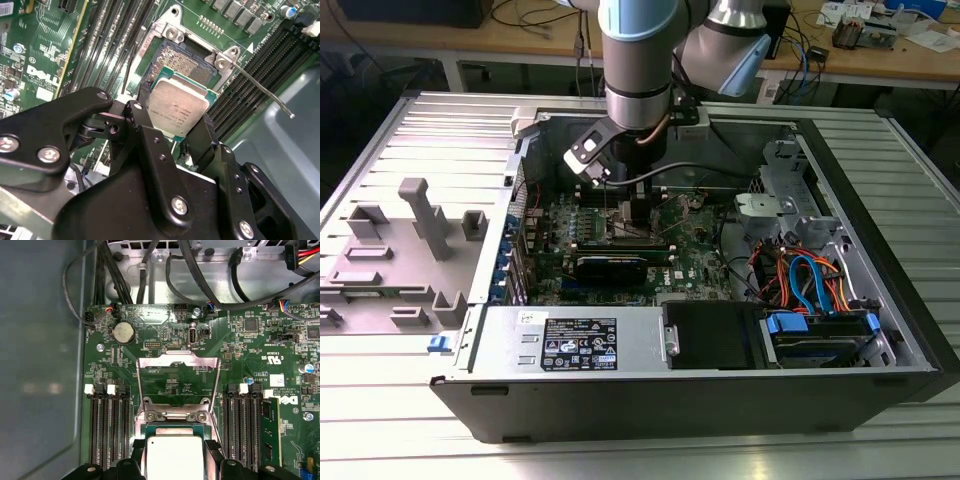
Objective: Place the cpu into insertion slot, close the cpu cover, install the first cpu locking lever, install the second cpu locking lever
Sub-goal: 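Place the cpu into insertion slot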
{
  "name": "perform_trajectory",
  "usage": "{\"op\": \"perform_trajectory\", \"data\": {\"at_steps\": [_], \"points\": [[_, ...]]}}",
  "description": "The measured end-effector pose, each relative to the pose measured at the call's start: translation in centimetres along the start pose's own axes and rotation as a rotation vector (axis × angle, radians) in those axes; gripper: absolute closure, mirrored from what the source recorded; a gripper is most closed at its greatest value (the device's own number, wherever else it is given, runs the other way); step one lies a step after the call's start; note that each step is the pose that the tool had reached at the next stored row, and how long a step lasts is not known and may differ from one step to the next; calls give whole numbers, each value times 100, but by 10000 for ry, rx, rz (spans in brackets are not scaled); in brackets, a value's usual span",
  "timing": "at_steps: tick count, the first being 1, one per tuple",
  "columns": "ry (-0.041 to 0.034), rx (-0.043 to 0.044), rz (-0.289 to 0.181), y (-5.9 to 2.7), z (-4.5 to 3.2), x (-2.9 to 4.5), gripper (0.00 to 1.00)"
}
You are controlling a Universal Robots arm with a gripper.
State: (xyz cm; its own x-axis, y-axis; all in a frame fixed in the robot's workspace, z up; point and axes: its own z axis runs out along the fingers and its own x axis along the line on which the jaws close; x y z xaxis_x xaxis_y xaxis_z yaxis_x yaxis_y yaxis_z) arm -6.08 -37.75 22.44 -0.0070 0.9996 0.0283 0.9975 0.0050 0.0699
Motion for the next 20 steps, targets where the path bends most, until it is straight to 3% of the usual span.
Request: {"op": "perform_trajectory", "data": {"at_steps": [14, 20], "points": [[1, 0, -2, -2, 34, -1, 46], [0, 1, -2, -42, 72, -5, 46]]}}
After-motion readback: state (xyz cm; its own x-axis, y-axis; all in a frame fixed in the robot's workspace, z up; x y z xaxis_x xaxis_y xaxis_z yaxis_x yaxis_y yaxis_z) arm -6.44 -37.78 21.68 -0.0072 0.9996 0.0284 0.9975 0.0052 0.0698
